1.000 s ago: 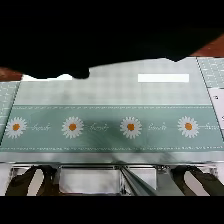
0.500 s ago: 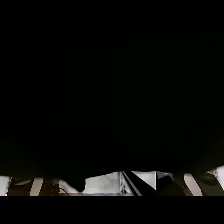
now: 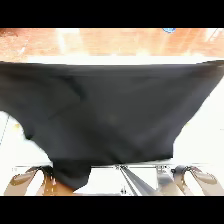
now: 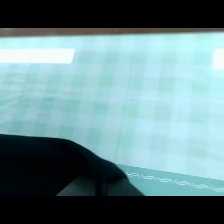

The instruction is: Fold the shirts.

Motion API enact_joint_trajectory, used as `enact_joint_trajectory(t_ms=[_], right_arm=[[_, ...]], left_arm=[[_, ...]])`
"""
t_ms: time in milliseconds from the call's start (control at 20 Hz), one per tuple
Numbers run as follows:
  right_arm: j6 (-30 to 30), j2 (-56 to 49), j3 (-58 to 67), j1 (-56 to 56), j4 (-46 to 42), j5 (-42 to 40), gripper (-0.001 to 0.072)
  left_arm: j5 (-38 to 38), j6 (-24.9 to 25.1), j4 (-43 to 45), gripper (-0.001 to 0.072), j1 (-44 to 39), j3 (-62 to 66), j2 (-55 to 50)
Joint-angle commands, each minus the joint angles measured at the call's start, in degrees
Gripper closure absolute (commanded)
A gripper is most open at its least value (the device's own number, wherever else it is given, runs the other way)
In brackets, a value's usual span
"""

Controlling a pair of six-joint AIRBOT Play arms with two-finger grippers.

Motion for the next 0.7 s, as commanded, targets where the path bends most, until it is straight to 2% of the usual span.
enact_joint_trajectory(t_ms=[0, 100, 200, 300, 500, 650], right_arm=[[-6.86, -13.05, -4.98, 0.04, 7.32, -9.53, 0.0690], [-9.35, -23.02, -3.85, 0.04, 11.80, -16.24, 0.0690], [-12.17, -34.21, 1.99, 0.11, 16.65, -17.66, 0.0689], [-11.96, -44.46, 9.42, 0.22, 18.51, -17.68, 0.0689], [-6.29, -59.34, 22.88, 0.04, 18.60, -17.75, 0.0689], [-4.02, -63.32, 27.06, -0.22, 18.53, -15.32, 0.0689]], left_arm=[[11.06, 2.71, -2.89, 0.0685, -0.85, -3.56, -15.37], [16.44, 2.67, -3.39, 0.0685, -2.99, -1.99, -25.11], [19.10, 2.49, -5.16, 0.0685, -5.11, 0.44, -34.23], [22.71, 2.38, -6.45, 0.0685, -7.04, 2.47, -41.55], [28.26, -5.35, -6.64, 0.0685, -9.14, 4.70, -49.79], [27.80, -5.46, -6.34, 0.0685, -9.03, 4.72, -51.08]])
